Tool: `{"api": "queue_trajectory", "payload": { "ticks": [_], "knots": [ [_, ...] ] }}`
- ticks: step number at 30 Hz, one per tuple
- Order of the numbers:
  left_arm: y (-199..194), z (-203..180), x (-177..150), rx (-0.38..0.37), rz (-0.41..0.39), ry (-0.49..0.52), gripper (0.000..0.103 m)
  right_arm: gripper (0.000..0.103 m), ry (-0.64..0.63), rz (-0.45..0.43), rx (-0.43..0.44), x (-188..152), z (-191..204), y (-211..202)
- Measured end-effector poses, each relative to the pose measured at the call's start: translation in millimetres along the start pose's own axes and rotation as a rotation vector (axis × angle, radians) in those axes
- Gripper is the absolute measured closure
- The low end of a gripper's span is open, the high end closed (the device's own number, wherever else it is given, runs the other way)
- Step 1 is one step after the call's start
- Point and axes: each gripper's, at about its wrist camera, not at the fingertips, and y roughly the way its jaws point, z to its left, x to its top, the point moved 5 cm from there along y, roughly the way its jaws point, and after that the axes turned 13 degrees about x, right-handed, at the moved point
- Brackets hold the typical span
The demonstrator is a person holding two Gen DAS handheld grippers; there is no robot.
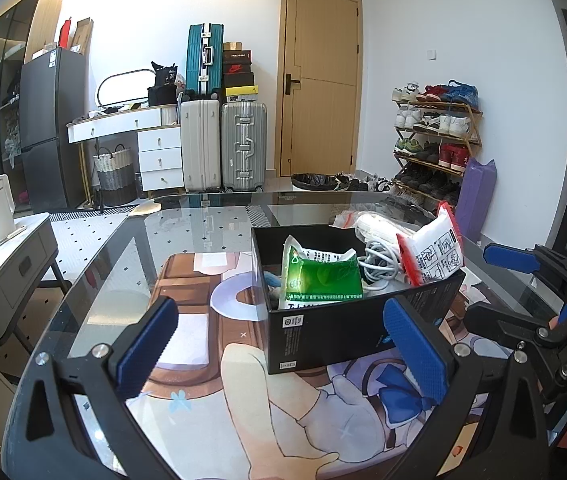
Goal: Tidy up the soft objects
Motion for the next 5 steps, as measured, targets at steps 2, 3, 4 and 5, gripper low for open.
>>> {"api": "queue_trajectory", "payload": {
  "ticks": [2, 3, 4, 5],
  "knots": [
    [-0.1, 0.4, -1.5, -0.003, -0.002, -0.006, 0.0, 0.001, 0.001, 0.0, -0.001, -0.6, -1.5, -0.7],
    [-1.1, 0.7, -2.0, -0.005, -0.002, -0.012, 0.0, 0.001, 0.0, 0.0, 0.0, -0.5, -1.2, -0.4],
    [-0.6, 0.8, -2.9, -0.006, 0.001, -0.014, 0.0, 0.001, -0.001, 0.001, 0.0, -0.3, -0.8, -0.5],
    [0.8, 1.6, -3.2, -0.005, 0.004, -0.015, 0.0, 0.001, -0.002, 0.001, 0.0, -0.6, -1.4, -0.6]
  ]
}}
